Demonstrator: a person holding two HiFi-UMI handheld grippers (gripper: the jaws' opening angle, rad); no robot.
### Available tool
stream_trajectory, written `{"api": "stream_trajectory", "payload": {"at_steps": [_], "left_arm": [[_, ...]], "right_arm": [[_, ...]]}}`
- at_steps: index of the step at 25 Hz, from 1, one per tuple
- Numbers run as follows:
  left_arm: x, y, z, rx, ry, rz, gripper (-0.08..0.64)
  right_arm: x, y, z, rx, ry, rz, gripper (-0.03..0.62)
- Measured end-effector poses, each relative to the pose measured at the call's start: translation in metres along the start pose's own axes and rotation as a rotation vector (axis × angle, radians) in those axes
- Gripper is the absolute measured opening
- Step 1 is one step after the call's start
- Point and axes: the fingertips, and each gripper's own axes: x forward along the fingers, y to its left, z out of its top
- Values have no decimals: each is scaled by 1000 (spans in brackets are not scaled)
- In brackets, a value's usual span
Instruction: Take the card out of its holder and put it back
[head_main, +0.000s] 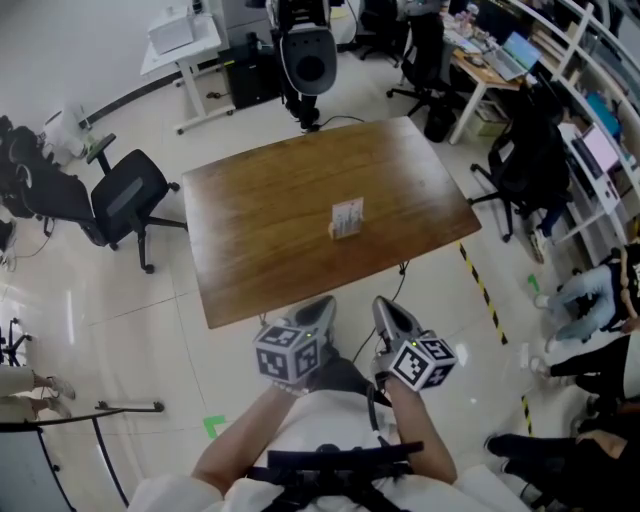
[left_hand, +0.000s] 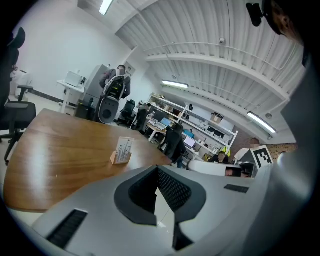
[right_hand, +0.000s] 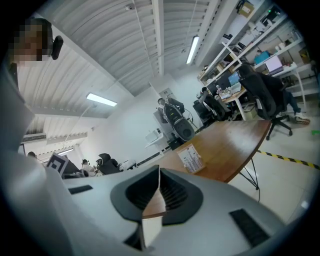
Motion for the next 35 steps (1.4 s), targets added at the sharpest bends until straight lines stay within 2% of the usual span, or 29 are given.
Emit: {"api": "stream_trajectory", "payload": {"at_steps": [12,15,17,19,23,27,32,35], "left_arm": [[44,45,47,3,15,24,-9],[55,54,56,-1,21,25,-9],[61,58,59,-7,23,23,-9],[67,60,61,-10,28,23,-9],[76,63,62,-4,46,24,-9],[83,70,63,-1,61,29,-9],[86,78,60,-17,76,43,-9],[87,84,59,-34,80,58,-9]], "right_arm": [[97,-38,32,-82,37,-55,47],[122,-48,36,-103,62,-61,112],[139,-55,36,-109,86,-60,232],[154,-62,36,-127,107,-67,314],[180,-74,37,-182,142,-89,384],[204,-84,36,-263,177,-120,494],[231,-99,33,-386,215,-172,567],[247,-110,32,-429,236,-197,571]]}}
